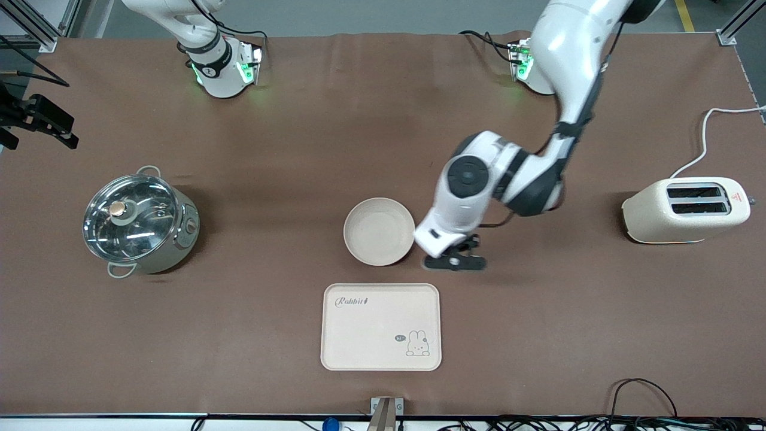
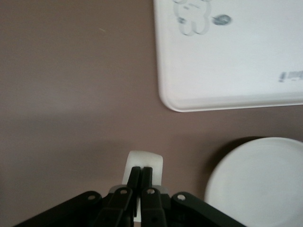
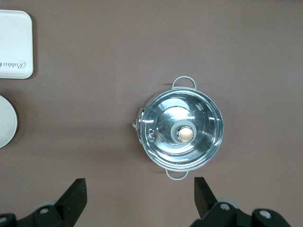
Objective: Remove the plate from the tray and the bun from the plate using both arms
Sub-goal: 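Carry the bun out of the plate and set it near the toaster, then open the left gripper and raise it away from the bun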
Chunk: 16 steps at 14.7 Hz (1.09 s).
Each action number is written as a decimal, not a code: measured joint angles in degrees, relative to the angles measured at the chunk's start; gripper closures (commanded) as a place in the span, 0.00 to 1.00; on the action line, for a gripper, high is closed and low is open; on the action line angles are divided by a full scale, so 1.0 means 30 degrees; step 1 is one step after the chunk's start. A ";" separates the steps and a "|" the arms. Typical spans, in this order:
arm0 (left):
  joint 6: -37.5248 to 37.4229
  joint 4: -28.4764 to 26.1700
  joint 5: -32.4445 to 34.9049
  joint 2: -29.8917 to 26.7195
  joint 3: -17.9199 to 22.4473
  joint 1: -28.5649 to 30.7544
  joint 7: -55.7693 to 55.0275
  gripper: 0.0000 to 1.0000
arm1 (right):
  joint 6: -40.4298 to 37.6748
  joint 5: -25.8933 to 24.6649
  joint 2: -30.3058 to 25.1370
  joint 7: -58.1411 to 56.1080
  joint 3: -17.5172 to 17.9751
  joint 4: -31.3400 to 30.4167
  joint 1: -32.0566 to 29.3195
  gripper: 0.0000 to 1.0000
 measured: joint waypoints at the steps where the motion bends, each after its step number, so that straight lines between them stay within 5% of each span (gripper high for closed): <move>1: -0.0129 -0.0397 0.0000 -0.0396 -0.0006 0.0938 0.1316 0.99 | -0.0001 0.0001 0.0021 0.0000 -0.0005 -0.0001 -0.0003 0.00; 4: 0.0967 -0.2033 0.0000 -0.0573 -0.0150 0.3593 0.4164 0.98 | 0.0001 0.0004 0.0065 0.0000 -0.0023 0.0000 -0.0013 0.00; 6: 0.3131 -0.3833 0.0000 -0.0528 -0.0574 0.5004 0.4798 0.84 | 0.0013 0.0013 0.0117 0.0000 -0.0023 0.0001 -0.0007 0.00; 7: 0.3995 -0.4626 0.0000 -0.0487 -0.0778 0.5450 0.4867 0.63 | 0.0024 0.0020 0.0148 0.0000 -0.0013 0.0001 0.0007 0.00; 8: 0.4493 -0.5150 0.0000 -0.0418 -0.0897 0.5710 0.4867 0.14 | 0.0028 0.0029 0.0174 0.0000 0.0006 0.0001 0.0024 0.00; 9: 0.4709 -0.5417 0.0000 -0.0342 -0.0932 0.5836 0.4867 0.00 | 0.0028 0.0033 0.0192 0.0000 0.0020 0.0001 0.0038 0.00; 16: 0.4892 -0.4782 0.0000 -0.0568 -0.0979 0.6565 0.4858 0.00 | 0.0009 0.0049 0.0221 0.0000 0.0045 0.0003 0.0076 0.00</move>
